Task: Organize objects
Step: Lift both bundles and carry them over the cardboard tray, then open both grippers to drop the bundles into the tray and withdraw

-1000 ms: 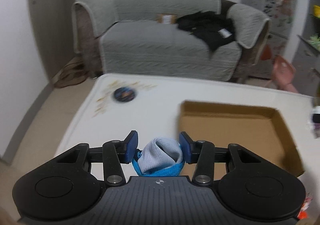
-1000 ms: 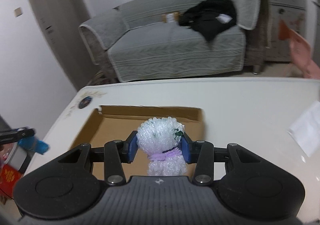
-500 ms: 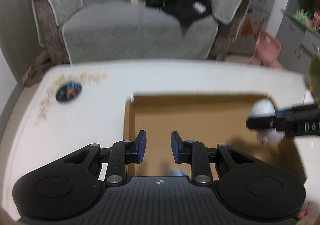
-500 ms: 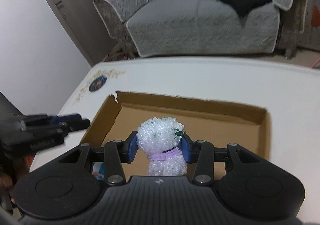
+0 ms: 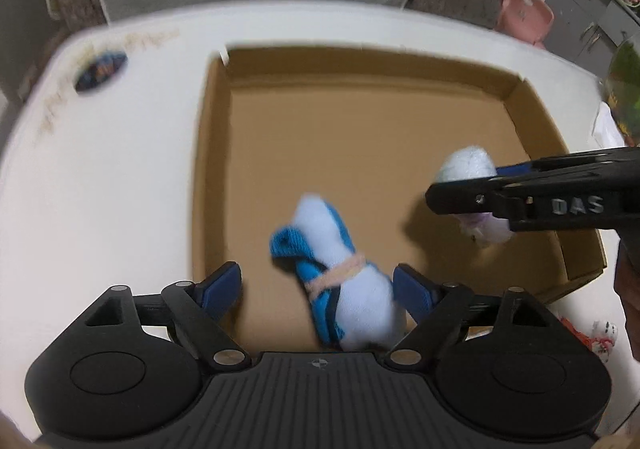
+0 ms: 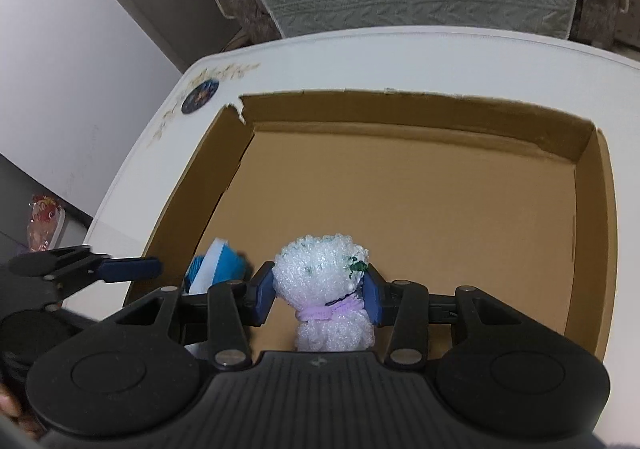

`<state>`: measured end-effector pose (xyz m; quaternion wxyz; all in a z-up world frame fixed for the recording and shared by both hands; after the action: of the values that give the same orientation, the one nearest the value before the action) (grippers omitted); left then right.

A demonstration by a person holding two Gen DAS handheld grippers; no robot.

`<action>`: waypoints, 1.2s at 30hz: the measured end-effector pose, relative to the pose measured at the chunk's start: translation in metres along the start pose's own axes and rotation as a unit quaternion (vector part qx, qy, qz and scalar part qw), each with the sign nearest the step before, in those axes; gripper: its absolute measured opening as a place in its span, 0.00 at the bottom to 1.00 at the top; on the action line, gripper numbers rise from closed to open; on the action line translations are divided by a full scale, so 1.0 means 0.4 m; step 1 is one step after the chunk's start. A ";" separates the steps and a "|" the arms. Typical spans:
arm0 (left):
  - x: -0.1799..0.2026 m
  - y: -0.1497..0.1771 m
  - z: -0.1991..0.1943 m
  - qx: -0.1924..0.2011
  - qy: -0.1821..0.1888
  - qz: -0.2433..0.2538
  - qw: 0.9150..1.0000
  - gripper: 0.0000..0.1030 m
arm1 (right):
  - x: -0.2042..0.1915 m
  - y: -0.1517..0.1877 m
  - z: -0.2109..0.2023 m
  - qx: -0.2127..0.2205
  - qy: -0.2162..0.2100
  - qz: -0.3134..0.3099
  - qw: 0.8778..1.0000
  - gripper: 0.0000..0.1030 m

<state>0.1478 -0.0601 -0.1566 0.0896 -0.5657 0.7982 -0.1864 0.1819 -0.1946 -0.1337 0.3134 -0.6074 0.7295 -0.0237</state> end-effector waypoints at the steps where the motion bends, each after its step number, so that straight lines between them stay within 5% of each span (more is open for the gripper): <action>1: 0.006 0.004 0.011 -0.009 0.008 -0.006 1.000 0.82 | -0.002 0.006 -0.004 0.001 0.000 -0.001 1.000 0.40; 4: 0.031 0.017 0.041 -0.026 0.010 -0.003 1.000 0.69 | 0.005 0.007 -0.013 0.002 0.002 0.001 1.000 0.40; 6: 0.041 0.014 0.041 -0.018 -0.011 0.014 1.000 0.50 | 0.008 0.006 -0.011 0.003 0.004 0.000 1.000 0.40; 10: 0.040 -0.005 0.035 -0.008 -0.012 0.012 1.000 0.49 | 0.012 0.004 -0.011 0.003 0.003 0.002 1.000 0.40; 21: -0.049 -0.224 0.082 0.081 -0.135 0.034 0.987 0.50 | -0.071 -0.180 0.105 0.044 0.012 0.008 0.999 0.40; 26: -0.055 -0.234 0.089 0.088 -0.141 0.066 0.984 0.50 | -0.056 -0.212 0.166 0.038 0.018 0.013 0.999 0.41; 36: -0.064 -0.238 0.131 0.076 -0.107 0.109 0.985 0.53 | -0.060 -0.218 0.186 0.014 0.027 -0.088 0.996 0.50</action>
<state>0.2579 -0.0741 -0.1683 0.2371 -0.4835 0.8245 -0.1738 0.2956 -0.1698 -0.1470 0.2989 -0.6639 0.6812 -0.0771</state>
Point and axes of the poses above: each gripper's, at about its wrist camera, not at the fingertips, and z roughly the way its jaws point, x to its right, y to its underside, the point moved 10 cm from there along z, roughly the way its jaws point, and after that the axes turned 6 degrees about z, right-handed, at the moved point
